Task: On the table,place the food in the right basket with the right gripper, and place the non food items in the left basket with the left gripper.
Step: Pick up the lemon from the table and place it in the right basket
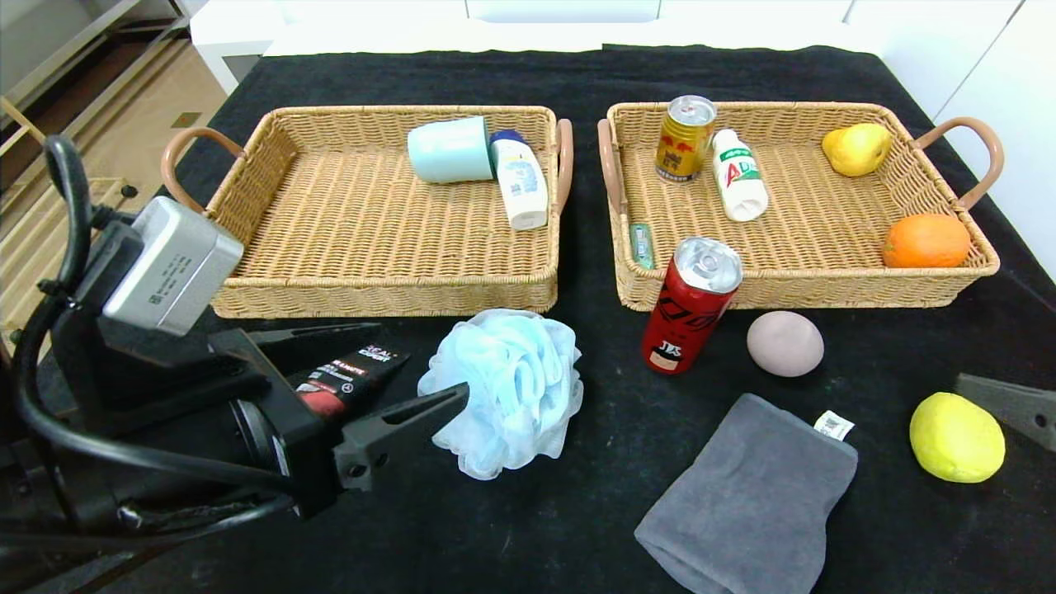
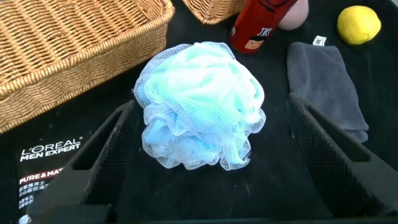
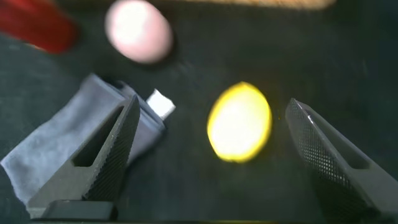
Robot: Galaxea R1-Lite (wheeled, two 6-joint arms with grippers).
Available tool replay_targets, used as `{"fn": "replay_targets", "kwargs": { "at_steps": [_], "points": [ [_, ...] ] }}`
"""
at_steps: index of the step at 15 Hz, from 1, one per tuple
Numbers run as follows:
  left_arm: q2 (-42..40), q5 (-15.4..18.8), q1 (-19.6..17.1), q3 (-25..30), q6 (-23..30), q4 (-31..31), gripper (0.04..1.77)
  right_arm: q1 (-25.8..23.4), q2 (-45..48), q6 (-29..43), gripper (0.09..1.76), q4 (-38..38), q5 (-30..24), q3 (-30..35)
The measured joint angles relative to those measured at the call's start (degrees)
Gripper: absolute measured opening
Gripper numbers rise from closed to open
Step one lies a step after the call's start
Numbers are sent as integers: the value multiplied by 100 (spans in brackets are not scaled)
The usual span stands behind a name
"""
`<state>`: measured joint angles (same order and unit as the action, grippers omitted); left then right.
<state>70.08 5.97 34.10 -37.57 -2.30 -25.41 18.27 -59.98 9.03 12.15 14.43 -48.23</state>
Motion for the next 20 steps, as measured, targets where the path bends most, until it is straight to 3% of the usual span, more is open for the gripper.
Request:
{"fn": "replay_targets", "kwargs": {
  "at_steps": [3,5,12,15,20],
  "points": [
    [-123,0,11,-33,-4,30,172,-282,-208,1045,171,1342,34,-747],
    [-169,-7,16,-43,2,29,172,-441,-444,1397,171,1554,37,-944],
    [-226,4,22,-33,-17,107,172,-725,-1306,1957,171,1537,12,-872],
    [-252,6,40,-24,-22,105,172,-883,-1513,1969,171,1467,-280,-778],
    [-265,6,51,-16,-23,105,172,-1062,-1866,1971,171,547,-451,-417]
  ]
}}
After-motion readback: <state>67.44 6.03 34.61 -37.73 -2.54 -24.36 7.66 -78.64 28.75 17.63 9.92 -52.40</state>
